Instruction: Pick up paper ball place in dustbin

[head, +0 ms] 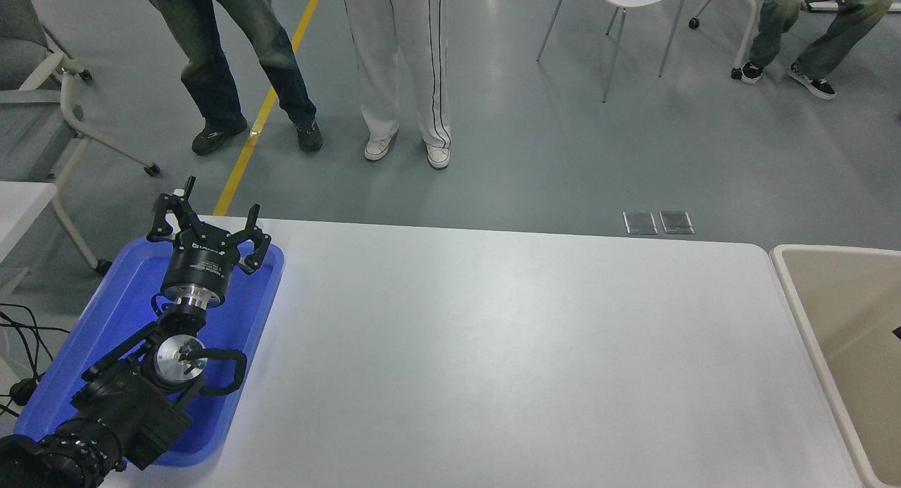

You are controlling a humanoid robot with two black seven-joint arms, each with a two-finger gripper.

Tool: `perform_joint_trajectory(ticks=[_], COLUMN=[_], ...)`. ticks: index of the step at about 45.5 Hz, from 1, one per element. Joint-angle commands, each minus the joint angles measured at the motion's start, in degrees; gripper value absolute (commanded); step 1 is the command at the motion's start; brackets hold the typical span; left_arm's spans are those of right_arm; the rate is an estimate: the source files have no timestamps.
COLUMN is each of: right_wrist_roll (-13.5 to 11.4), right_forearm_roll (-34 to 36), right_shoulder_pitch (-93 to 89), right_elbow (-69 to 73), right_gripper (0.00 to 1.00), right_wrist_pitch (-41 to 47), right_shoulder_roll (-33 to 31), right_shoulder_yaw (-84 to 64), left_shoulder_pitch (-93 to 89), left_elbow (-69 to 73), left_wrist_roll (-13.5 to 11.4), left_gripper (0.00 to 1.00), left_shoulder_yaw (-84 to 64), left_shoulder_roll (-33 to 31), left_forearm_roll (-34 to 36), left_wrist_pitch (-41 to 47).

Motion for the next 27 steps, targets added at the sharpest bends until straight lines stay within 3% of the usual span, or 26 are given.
perform_joint_trajectory(ticks=[1, 5, 10, 15, 18, 21, 27], right_wrist_roll=[0.01, 0.01, 0.01, 0.01, 0.01, 0.01, 0.01], right_forearm_roll=[0.11, 0.11, 0.02, -0.07, 0.02, 0.02, 0.11], right_shoulder_pitch=[-0.95, -0.78, -0.86, -0.69, -0.60, -0.51, -0.42], right_elbow=[-2.65, -2.65, -2.65, -2.65, -2.65, -2.47, -2.47], right_gripper=[0.00, 0.00, 0.24, 0.71, 0.87, 0.94, 0.95], right_wrist_pitch=[-0.33, -0.50, -1.38, -4.19, -6.39, -7.36, -7.62], right_shoulder_roll=[1.99, 1.73, 1.64, 1.64, 1.64, 1.73, 1.73], right_shoulder_yaw=[0.43, 0.43, 0.07, -0.01, 0.25, 0.43, 0.43], left_shoulder_pitch=[0.00, 0.00, 0.00, 0.00, 0.00, 0.00, 0.00], left_elbow=[0.00, 0.00, 0.00, 0.00, 0.00, 0.00, 0.00], left_wrist_roll=[0.05, 0.05, -0.04, 0.05, -0.04, -0.04, 0.05], left_gripper=[1.00, 1.00, 1.00, 1.00, 1.00, 1.00, 1.00], left_shoulder_yaw=[0.06, 0.06, -0.03, -0.03, 0.06, -0.03, -0.03], left_shoulder_roll=[0.01, 0.01, 0.01, 0.01, 0.01, 0.01, 0.01], left_forearm_roll=[0.00, 0.00, 0.00, 0.00, 0.00, 0.00, 0.00], left_wrist_pitch=[0.00, 0.00, 0.00, 0.00, 0.00, 0.00, 0.00])
